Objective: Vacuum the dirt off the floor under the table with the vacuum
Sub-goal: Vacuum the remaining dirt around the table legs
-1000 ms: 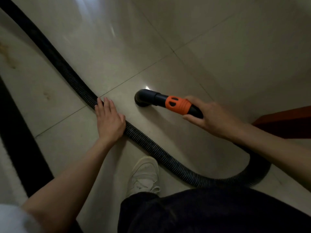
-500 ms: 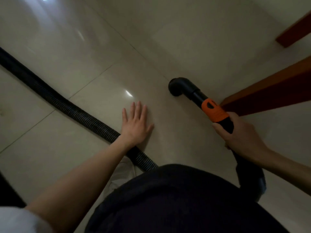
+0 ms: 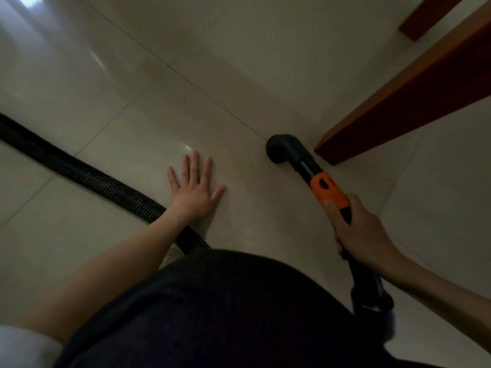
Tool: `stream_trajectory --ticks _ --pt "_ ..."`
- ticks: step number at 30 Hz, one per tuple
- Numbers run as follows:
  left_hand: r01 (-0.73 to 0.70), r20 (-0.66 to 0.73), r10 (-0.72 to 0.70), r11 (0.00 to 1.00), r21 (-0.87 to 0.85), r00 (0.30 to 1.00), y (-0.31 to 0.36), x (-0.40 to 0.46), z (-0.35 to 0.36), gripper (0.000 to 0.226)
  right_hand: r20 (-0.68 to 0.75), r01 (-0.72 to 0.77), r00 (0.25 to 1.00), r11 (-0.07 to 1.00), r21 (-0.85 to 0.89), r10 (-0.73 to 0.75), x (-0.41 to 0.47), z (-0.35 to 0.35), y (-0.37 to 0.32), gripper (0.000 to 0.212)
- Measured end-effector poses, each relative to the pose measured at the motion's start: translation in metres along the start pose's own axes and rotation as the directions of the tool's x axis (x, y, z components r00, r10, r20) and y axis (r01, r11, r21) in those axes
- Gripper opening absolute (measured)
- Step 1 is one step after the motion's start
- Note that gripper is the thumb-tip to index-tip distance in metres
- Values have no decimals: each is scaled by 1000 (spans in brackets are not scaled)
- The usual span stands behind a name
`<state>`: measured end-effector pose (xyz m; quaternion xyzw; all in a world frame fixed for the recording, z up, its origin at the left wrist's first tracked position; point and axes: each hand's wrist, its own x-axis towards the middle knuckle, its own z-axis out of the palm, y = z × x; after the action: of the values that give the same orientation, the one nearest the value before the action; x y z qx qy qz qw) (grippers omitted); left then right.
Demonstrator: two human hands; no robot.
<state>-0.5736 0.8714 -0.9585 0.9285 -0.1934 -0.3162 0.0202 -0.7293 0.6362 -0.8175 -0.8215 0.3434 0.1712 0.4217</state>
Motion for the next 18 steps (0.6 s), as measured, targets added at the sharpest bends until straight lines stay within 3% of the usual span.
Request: stream_trajectory --ticks 6,11,15,18 --pt "-5 30 5 1000 -11 1000 0 -1 -2 79 105 27 994 998 -54 -21 -8 8 -8 18" --pt "-14 25 15 1000 -14 1000 0 -3 -3 79 166 46 986 990 -136 -23 -13 3 -13 25" --pt "-14 2 14 1000 -15 1000 0 -2 0 79 114 29 994 969 -247 -1 -14 -6 -11 30" --pt "-18 -9 17 1000 -15 1000 0 -2 0 79 44 -29 998 973 -230 40 -15 -15 -9 30"
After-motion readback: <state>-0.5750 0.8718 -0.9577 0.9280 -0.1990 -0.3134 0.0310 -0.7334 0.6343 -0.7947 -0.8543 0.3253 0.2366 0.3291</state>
